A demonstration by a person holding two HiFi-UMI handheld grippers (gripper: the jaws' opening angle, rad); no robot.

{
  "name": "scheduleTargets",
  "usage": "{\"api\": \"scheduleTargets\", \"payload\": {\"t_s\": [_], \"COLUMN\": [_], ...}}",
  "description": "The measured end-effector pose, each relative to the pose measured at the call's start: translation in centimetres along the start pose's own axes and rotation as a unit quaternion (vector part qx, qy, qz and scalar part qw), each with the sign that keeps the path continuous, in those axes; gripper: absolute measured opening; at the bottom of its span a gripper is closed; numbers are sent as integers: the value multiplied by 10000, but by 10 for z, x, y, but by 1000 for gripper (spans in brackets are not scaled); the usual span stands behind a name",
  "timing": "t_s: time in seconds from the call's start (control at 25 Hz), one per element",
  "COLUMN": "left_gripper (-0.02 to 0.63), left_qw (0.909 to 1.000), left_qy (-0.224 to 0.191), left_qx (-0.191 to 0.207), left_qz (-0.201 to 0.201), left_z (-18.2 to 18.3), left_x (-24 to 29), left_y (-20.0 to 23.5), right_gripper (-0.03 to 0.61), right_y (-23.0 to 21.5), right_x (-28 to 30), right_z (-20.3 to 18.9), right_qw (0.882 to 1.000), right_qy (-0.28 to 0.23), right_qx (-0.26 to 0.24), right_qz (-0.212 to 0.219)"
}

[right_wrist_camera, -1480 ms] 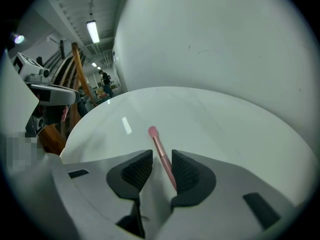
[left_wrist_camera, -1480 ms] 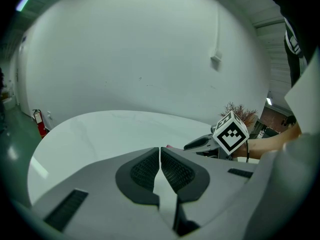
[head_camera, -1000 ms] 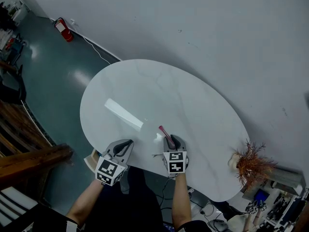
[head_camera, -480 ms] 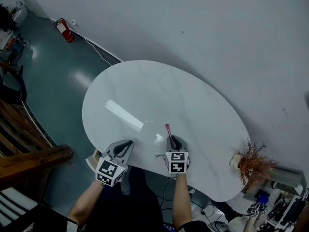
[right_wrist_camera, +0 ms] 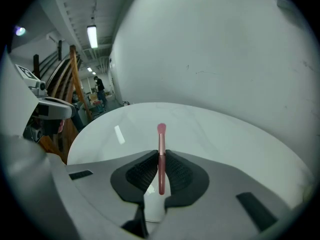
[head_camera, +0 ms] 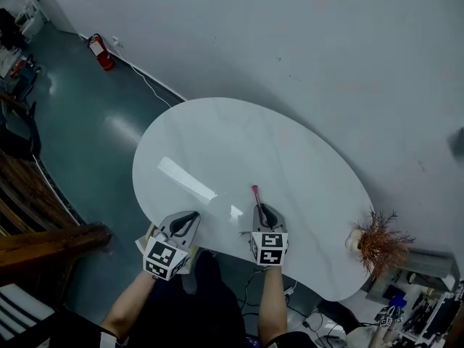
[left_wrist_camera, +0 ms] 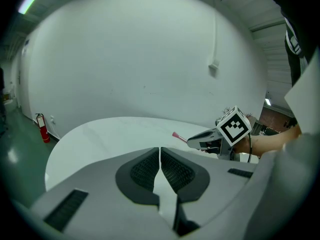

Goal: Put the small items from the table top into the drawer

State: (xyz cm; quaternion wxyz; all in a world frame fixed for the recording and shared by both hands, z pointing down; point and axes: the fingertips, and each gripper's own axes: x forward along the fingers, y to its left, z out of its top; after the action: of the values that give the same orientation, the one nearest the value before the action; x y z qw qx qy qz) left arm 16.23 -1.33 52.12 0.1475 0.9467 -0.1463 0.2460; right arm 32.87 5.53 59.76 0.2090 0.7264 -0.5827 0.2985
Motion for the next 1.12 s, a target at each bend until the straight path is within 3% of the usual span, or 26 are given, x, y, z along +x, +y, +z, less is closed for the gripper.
{"api": "scheduleTargets", "payload": {"t_s": [0.52, 1.12], "left_gripper": [25, 26], "left_qw": [9984, 9962], "left_qy": [-494, -729], "left_qx": [291, 385], "left_qz": [-15, -268], "left_z": [14, 3], "left_x": [-91, -183], "left_y": [28, 71], "right_gripper": [64, 64], "right_y": [92, 209], "right_x": [-66, -109], "right_z": [57, 66], "right_qw": [9965, 9942], "right_qy": [-822, -1028], "right_qx": [-139, -107], "right_qz": [-111, -302]}}
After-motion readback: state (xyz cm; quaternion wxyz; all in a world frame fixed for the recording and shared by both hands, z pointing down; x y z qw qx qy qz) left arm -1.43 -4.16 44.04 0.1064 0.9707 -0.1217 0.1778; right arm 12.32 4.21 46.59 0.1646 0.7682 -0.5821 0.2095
